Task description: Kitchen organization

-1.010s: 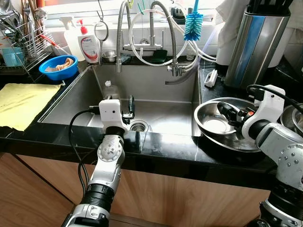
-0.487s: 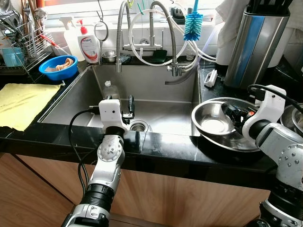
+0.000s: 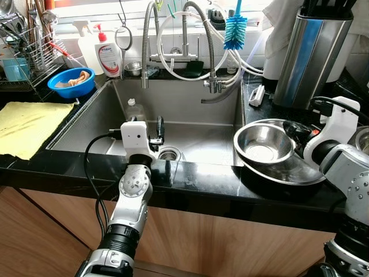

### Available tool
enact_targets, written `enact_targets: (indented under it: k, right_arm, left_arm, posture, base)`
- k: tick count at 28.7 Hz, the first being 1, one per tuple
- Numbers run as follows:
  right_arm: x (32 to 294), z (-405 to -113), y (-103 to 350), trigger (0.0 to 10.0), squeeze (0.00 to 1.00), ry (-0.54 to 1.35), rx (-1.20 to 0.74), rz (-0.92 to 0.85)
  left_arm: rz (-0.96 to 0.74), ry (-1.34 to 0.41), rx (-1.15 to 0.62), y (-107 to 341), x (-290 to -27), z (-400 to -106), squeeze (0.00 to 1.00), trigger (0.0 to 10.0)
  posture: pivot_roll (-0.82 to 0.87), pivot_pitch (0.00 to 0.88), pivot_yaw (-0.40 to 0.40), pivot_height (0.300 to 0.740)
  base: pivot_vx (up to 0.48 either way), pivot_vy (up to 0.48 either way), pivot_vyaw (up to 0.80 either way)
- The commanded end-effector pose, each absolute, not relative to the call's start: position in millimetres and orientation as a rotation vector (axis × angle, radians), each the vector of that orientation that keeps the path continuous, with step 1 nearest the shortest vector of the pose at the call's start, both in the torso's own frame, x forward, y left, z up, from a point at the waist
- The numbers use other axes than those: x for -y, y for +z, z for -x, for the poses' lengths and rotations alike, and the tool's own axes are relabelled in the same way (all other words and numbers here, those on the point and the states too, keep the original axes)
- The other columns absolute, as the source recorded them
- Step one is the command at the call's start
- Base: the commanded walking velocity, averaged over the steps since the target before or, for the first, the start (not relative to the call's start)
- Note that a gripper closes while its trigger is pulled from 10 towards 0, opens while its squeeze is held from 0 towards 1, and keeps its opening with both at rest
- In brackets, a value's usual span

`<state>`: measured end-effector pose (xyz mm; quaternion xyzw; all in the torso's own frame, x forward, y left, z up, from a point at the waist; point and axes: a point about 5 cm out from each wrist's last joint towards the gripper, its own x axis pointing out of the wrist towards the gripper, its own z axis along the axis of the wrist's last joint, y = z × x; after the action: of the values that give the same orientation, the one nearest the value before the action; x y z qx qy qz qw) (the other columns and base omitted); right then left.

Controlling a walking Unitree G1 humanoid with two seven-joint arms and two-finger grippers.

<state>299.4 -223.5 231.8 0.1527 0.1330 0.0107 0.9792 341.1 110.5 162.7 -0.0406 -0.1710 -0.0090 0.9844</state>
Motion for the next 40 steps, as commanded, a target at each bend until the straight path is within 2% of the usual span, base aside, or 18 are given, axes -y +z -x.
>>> enact_targets:
  k: [1, 8, 9, 13, 14, 15, 22, 26, 30, 33, 38, 40]
  right_arm:
    - [217.5, -300.8, 236.7, 0.0, 0.00, 0.058, -0.250, -0.325]
    - [216.1, -301.9, 242.1, 0.0, 0.00, 0.074, -0.209, -0.331]
    - [216.1, -303.0, 250.5, 10.0, 0.00, 0.079, -0.143, -0.302]
    - [216.8, -304.0, 262.2, 10.0, 0.00, 0.077, -0.070, -0.298]
    - [216.3, -303.9, 264.7, 10.0, 0.10, 0.092, -0.060, -0.290]
    - [215.1, -302.9, 271.1, 10.0, 1.00, 0.138, -0.037, -0.239]
    - [213.9, -300.8, 289.7, 10.0, 1.00, 0.262, -0.007, 0.033]
    - [200.2, -299.0, 286.8, 10.0, 1.00, 0.363, -0.026, 0.185]
    - [187.9, -296.7, 280.2, 10.0, 1.00, 0.473, -0.034, 0.259]
    - [188.3, -292.5, 276.5, 10.0, 1.00, 0.540, -0.042, 0.339]
    - [208.7, -298.6, 275.3, 10.0, 1.00, 0.428, -0.074, 0.330]
    - [209.4, -299.7, 273.1, 10.0, 1.00, 0.414, -0.078, 0.332]
  left_arm:
    - [0.066, -0.028, 0.345, 166.3, -110.0, -343.9, 0.00, 10.0]
    - [0.064, -0.032, 0.347, 167.3, -109.5, -344.8, 0.00, 10.0]
    - [0.060, -0.033, 0.347, 167.2, -109.6, -344.9, 0.00, 10.0]
    - [0.057, -0.034, 0.346, 167.5, -109.5, -345.4, 0.00, 10.0]
    - [0.056, -0.034, 0.346, 167.6, -109.6, -345.6, 0.00, 10.0]
    - [0.056, -0.034, 0.345, 167.8, -109.7, -345.9, 0.00, 10.0]
    - [0.053, -0.038, 0.341, 167.8, -109.5, -347.1, 0.00, 10.0]
    - [0.050, -0.042, 0.341, 168.1, -110.1, -347.7, 0.00, 10.0]
    - [0.043, -0.042, 0.340, 168.5, -112.3, -348.1, 0.00, 10.0]
    - [0.038, -0.042, 0.340, 168.5, -113.9, -348.3, 0.00, 10.0]
    - [0.038, -0.050, 0.335, 167.0, -112.5, -348.0, 0.00, 10.0]
    - [0.038, -0.056, 0.333, 166.4, -111.1, -347.7, 0.00, 10.0]
  posture:
    - [-0.29, 0.000, 0.100, 0.740]
    - [-0.29, 0.000, 0.102, 0.740]
    - [-0.30, 0.000, 0.104, 0.740]
    - [-0.29, 0.000, 0.106, 0.740]
    - [-0.30, 0.000, 0.107, 0.740]
    - [-0.30, 0.000, 0.109, 0.740]
    - [-0.31, 0.000, 0.118, 0.740]
    - [-0.30, 0.000, 0.126, 0.740]
    - [-0.29, 0.000, 0.129, 0.740]
    - [-0.29, 0.000, 0.132, 0.740]
    - [-0.30, 0.000, 0.137, 0.740]
    - [-0.30, 0.000, 0.141, 0.740]
  base:
    - [0.000, 0.000, 0.00]
    - [0.000, 0.000, 0.00]
    - [0.000, 0.000, 0.00]
    - [0.000, 0.000, 0.00]
    - [0.000, 0.000, 0.00]
    - [0.000, 0.000, 0.00]
    - [0.000, 0.000, 0.00]
    - [0.000, 0.000, 0.00]
    - [0.000, 0.000, 0.00]
    - [0.000, 0.000, 0.00]
    - [0.000, 0.000, 0.00]
    - [0.000, 0.000, 0.00]
